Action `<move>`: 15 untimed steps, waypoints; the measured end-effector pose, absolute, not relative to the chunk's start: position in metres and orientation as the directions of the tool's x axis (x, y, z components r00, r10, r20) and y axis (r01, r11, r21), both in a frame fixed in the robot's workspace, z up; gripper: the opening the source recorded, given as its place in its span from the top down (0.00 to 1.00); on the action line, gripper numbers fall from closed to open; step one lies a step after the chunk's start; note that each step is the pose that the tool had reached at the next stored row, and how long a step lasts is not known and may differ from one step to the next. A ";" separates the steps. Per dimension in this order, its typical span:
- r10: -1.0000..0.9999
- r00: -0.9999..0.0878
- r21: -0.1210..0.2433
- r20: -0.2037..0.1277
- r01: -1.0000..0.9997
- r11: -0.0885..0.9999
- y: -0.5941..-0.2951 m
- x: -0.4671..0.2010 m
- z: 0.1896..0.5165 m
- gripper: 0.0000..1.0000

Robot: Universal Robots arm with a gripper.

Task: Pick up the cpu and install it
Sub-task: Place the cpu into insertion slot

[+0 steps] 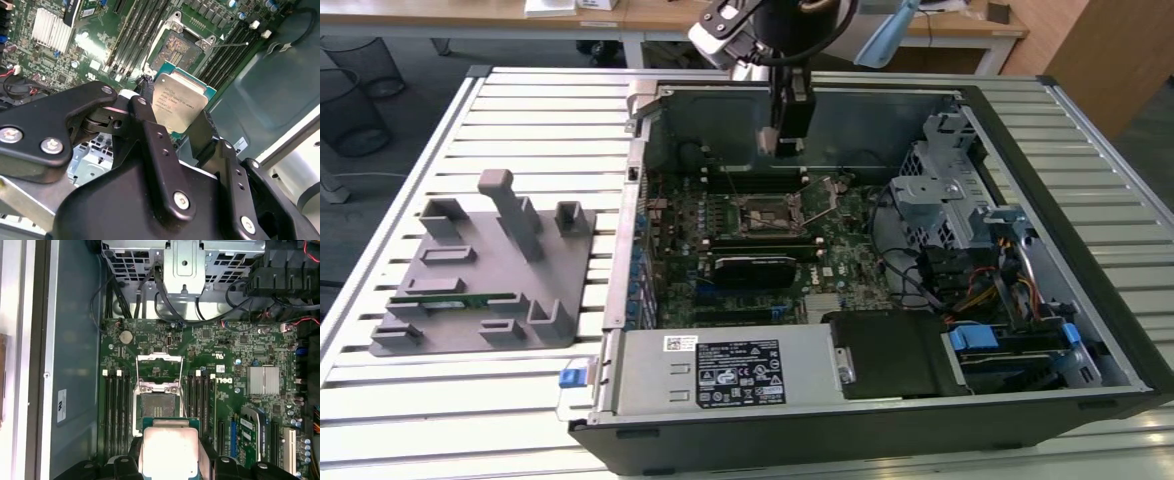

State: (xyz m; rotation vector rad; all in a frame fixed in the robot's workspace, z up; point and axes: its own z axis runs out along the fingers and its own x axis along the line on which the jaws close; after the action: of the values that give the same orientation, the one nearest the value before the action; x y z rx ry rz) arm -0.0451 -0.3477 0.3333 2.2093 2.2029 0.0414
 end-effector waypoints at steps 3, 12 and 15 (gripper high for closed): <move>1.000 0.003 0.034 0.004 0.999 -0.003 -0.345 -0.045 0.330 0.47; 1.000 0.003 0.034 0.004 0.999 -0.004 -0.331 -0.045 0.323 0.47; 1.000 0.004 0.034 0.004 0.999 -0.004 -0.330 -0.045 0.318 0.47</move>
State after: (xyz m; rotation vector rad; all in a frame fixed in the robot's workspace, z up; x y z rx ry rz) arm -0.0450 -0.3299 0.3179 2.2101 2.2021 0.0413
